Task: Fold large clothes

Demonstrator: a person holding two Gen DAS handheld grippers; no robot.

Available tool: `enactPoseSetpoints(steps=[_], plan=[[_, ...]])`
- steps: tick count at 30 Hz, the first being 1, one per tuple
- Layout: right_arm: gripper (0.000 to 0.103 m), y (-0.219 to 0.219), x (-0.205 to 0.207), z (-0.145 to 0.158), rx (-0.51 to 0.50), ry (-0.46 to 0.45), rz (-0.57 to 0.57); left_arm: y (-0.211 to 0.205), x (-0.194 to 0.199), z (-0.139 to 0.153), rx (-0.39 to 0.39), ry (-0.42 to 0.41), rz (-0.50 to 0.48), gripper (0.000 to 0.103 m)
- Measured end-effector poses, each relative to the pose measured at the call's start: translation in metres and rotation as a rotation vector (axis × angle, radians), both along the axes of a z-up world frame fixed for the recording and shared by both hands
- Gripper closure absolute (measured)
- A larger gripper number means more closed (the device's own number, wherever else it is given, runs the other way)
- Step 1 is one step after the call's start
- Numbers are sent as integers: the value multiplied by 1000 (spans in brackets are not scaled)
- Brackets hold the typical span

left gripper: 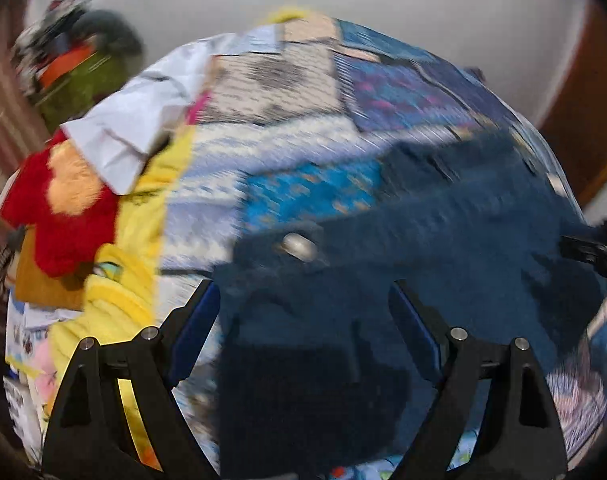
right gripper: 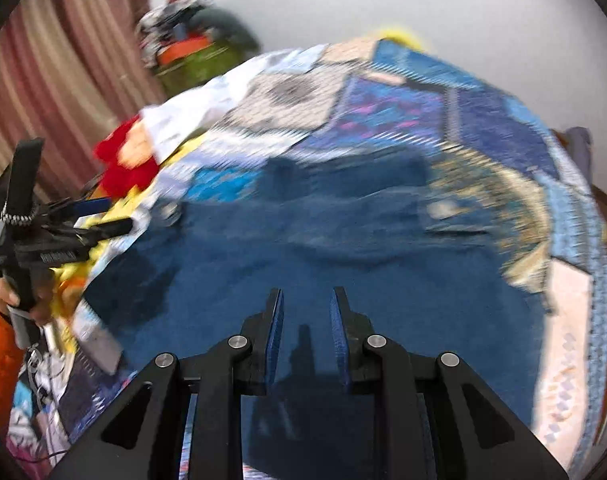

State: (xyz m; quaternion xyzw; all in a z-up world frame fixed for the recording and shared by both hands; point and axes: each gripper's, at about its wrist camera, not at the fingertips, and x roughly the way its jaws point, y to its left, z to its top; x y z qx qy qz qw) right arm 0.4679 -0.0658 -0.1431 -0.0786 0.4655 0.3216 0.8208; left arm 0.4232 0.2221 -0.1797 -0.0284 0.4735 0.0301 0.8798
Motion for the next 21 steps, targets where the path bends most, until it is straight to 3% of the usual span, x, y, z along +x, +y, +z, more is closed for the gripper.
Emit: enactPoseSetpoints(steps=[5,9,13,17,21], plan=[[84,36,-17,-49,-97,109,84,-31,-5,-43,-24,81,-51,16],[84,33,-28,-62,-113,54,97,-30,-6,-83,47,145,-31,16],[84,15,-36,-60,-196,-22,125,-17,-22,-83,62,92,-24,16],[84,-9,-45,-55,-275,-122,116,-15,-39,-80,173,83,-41,16],[83,-44,-42,-43,-263,-133,63,-1,-63,-76,176,67,-12,14]])
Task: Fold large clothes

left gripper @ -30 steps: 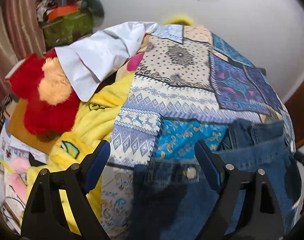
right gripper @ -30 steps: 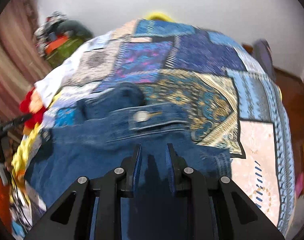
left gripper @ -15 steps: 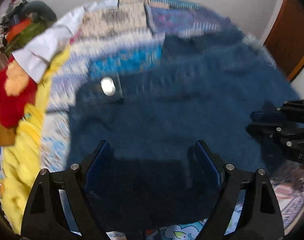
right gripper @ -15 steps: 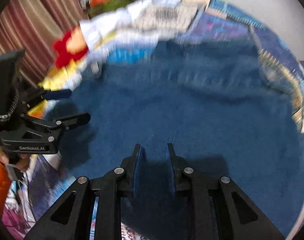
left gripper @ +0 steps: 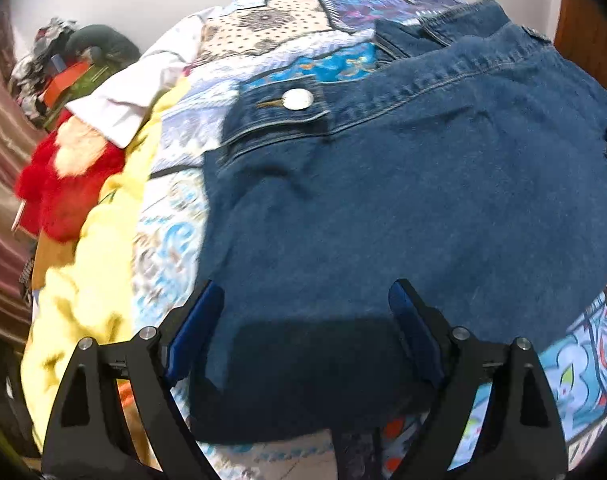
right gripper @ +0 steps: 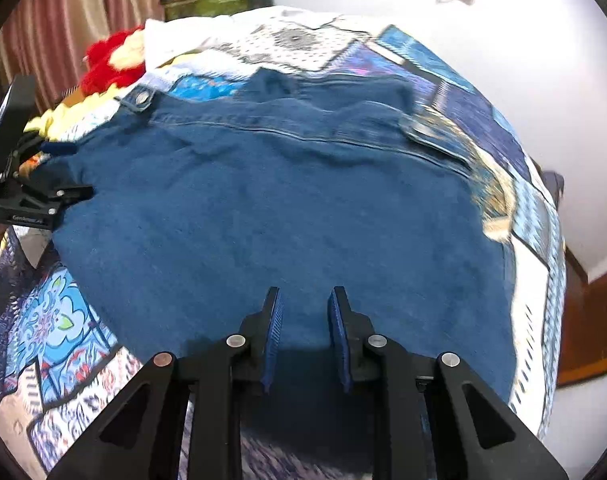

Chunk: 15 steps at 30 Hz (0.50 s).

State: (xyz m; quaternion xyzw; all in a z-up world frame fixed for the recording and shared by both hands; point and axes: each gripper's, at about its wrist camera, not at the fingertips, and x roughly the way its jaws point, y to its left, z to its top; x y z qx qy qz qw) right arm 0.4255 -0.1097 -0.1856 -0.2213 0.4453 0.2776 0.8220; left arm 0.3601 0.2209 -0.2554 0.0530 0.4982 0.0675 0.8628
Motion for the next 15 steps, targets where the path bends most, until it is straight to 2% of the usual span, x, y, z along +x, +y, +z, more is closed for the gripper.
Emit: enactPoseSetpoints(steps=[3,4,6,8,11,12,13,14,15], plan=[[83,-25,1,10,75,57,-17,15,-15,5,-26,-15,46,13],[83,-29,-2,12,62,42,-30,18,-19,5,-28,-16,62,13],[80,-36,-7,12,-41,-30,-66,29,-29,5,-59,-19,90,9],[69,-50,-12,12,-48,-48,-73,38,-34,5,-87,-27,123,9],[66,-72,-16,14,-62,-57,-119,46,-45,4,-55,-31,164,9],[49,-79,-18,14,-82,-74,-143,49,-50,4,-54,-33,169,9],[36,-87,-19,15,-87,-89,-165,51,-55,5,-57,-34,177,9],[18,-96,-20,16,-88,-107,-196,52,-58,5,-57,-33,185,9],[14,-106,-21,15,-86,-111,-221,54,-64,5,-49,-30,192,9]])
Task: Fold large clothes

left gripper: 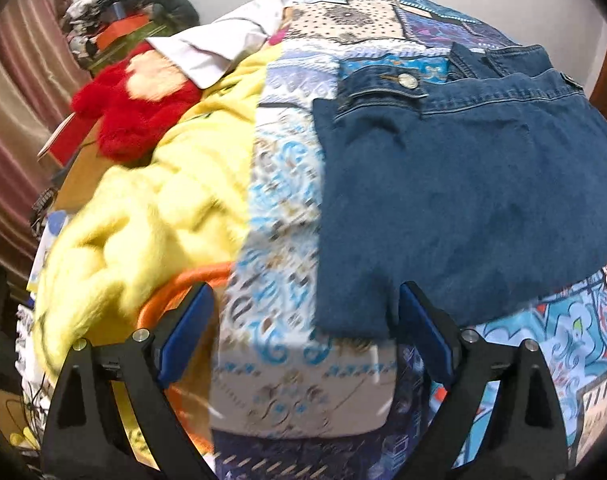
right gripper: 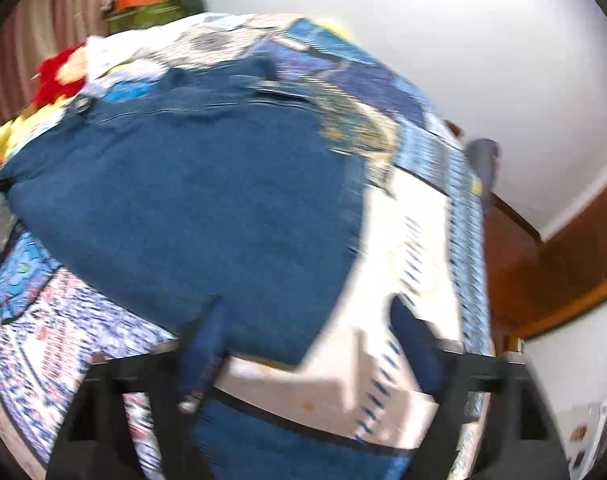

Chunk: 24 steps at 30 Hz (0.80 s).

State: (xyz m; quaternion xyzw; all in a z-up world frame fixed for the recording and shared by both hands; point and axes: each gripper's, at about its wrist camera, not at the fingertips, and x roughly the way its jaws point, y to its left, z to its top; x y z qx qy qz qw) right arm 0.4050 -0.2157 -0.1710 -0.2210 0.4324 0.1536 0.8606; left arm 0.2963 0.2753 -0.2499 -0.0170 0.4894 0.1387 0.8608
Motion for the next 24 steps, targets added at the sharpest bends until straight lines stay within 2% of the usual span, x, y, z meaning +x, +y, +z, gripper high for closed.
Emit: enactPoseSetpoints(steps=[3,5,9,13,16,18,21,24], plan=[[14,-25,3,-8,18,58,-72,0,-14,4,42,4,29,12],[14,-39,1,-10,30,78,-114,3,-22,6,27,1,52,13],[14,-50,-2,-1,120,88,-154,2,-43,23,6,-65,101,13],[14,-42,-4,22,218,67,-157,-6,-55,42,-32,-138,118,13],[14,-21,-5,39,295,54,-127,-9,-60,49,-138,-184,130,13],[14,-4,-4,48,347,57,-95,-11,-60,47,-244,-193,152,13],[14,25,-3,53,421,92,-49,-11,-53,31,-414,-163,189,13],[14,54,0,45,458,156,-11,-17,-42,8,-526,-107,201,13]])
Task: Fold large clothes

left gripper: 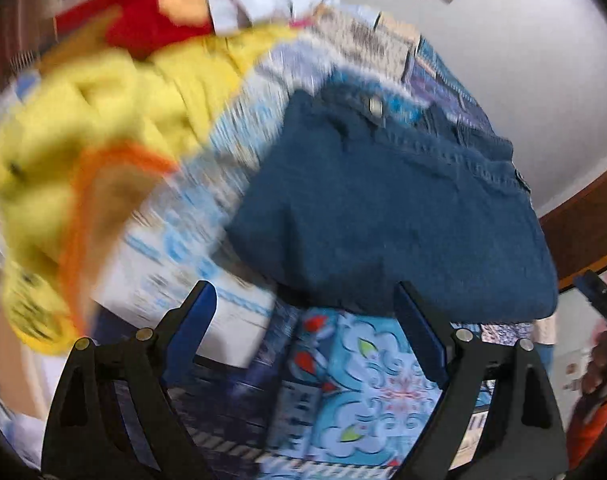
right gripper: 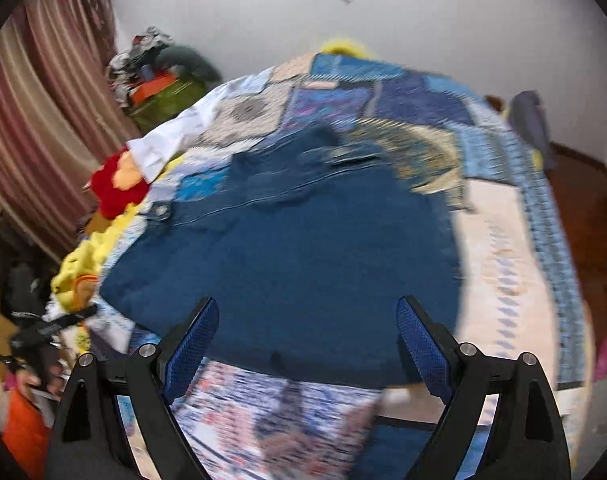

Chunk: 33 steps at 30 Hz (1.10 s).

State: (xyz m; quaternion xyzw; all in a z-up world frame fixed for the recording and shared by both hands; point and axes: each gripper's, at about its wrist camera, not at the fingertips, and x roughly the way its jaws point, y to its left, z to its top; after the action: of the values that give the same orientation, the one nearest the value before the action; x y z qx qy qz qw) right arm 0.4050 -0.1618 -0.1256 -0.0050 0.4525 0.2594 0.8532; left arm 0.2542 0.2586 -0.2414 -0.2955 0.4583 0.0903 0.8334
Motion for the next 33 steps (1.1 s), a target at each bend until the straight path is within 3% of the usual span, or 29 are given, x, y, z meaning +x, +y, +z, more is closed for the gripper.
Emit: enactPoseSetpoints(steps=[4,9,12,17,20,24,26,29,33], plan=[[14,34,5,-21,-11,75,42,-9,21,-33,-151,69,-38,13],[13,51,21,-57,-27,175,43,-10,43,-53,-333,8,-29,13],[9,47,25,-60,0,175,54,-6,56,-56,-416,-42,-23,13],[7,52,20,-62,-33,143,117,-1,80,-60,-406,-42,-3,15],[4,54,17,-64,-41,113,140,-1,100,-65,-306,-1,22,32],[3,54,14,-65,-44,97,144,-16,117,-55,-138,18,62,41],[3,55,15,-63,-41,106,141,-24,122,-43,-46,24,83,61],[4,53,18,-59,-28,135,125,-33,120,-17,64,-11,72,70],[4,51,22,-49,-5,159,73,-53,109,36,249,-116,14,73]])
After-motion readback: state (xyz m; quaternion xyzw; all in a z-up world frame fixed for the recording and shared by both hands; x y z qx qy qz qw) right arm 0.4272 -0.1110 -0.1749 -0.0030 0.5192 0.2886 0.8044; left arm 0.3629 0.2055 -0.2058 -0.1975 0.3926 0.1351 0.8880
